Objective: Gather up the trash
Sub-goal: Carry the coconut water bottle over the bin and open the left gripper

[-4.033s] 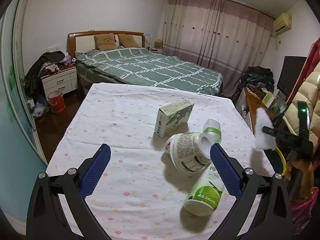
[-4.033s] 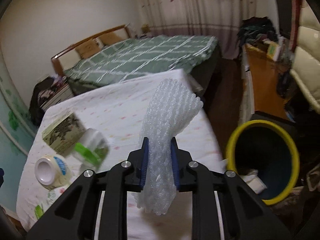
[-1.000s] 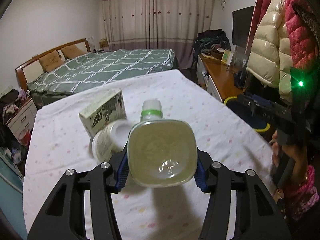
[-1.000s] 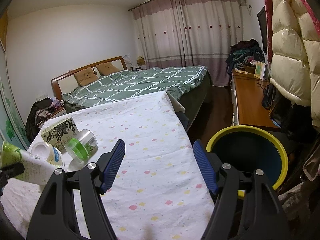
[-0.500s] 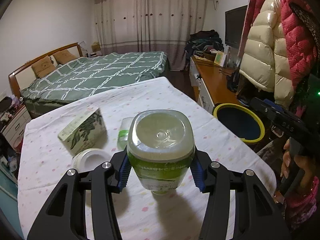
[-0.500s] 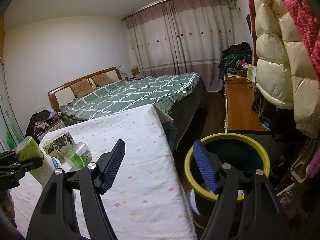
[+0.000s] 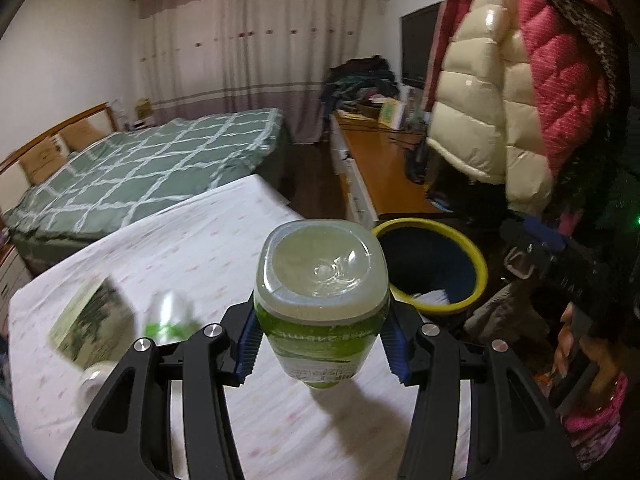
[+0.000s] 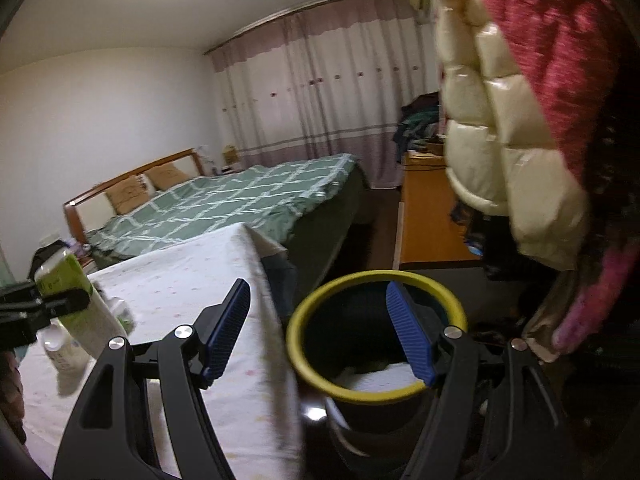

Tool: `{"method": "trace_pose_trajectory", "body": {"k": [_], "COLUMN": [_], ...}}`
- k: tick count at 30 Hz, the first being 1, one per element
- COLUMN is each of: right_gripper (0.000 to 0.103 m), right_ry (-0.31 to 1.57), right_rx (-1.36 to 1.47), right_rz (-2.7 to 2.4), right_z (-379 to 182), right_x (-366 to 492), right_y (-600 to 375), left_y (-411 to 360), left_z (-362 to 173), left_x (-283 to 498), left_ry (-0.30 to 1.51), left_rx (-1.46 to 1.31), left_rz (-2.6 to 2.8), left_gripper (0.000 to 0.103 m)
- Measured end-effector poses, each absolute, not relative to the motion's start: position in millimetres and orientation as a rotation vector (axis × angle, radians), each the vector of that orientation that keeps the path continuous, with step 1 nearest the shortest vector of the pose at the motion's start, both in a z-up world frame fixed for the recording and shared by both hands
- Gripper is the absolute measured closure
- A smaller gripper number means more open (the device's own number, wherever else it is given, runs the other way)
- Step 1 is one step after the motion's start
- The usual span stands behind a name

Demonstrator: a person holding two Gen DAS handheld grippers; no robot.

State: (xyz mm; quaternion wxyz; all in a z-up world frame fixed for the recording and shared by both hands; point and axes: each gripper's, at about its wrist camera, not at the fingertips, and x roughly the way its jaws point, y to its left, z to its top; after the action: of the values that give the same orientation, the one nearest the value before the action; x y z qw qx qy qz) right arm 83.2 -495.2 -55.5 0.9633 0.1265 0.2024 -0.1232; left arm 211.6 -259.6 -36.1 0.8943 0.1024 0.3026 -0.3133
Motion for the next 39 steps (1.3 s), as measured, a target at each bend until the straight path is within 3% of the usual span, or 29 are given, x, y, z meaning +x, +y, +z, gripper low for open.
{"method": "trace_pose_trajectory", "body": {"k": [9,14,15,17,19,29,39], "right_gripper": [0.036,0.036,0.036,0.036,0.036,0.036,0.036], "right_ry": [0.425,0.426,0.425,0.424,0.422,0.443,0.518], "right_rx": [0.302,0.321,0.326,0.331,0.333,0.312,0.258], "right_rz": [-0.358,-0.392,-0.400,-0.410,-0.415,-0.358,-0.149], "right_z": [-67,-70,-70,-71,-71,-67,-66], "right_x": [60,55,53,49,48,57,97], "right_y": [-545,-558,-560,-564,-565,-541,-466], "left_y": [-373,-434,-445,-457,-459,-332,-121], "left_z": [-26,-51,-60,-71,-72,-14,0], "left_x": [241,259,262,266,264,223,155], "left_ry": [0.643,0.703,0.723,0.730,0.720,0.588,0.534], "left_rx": [0.217,0.234,0.238,0.249,0.247,0.130,-0.020], "left_rz": [-0.816,-0.855,-0.844,-0.805,-0.790,-0.640,-0.243], "left_gripper": [0.052,0.051,0.048,0.030,0.027,0.010,0.005]}}
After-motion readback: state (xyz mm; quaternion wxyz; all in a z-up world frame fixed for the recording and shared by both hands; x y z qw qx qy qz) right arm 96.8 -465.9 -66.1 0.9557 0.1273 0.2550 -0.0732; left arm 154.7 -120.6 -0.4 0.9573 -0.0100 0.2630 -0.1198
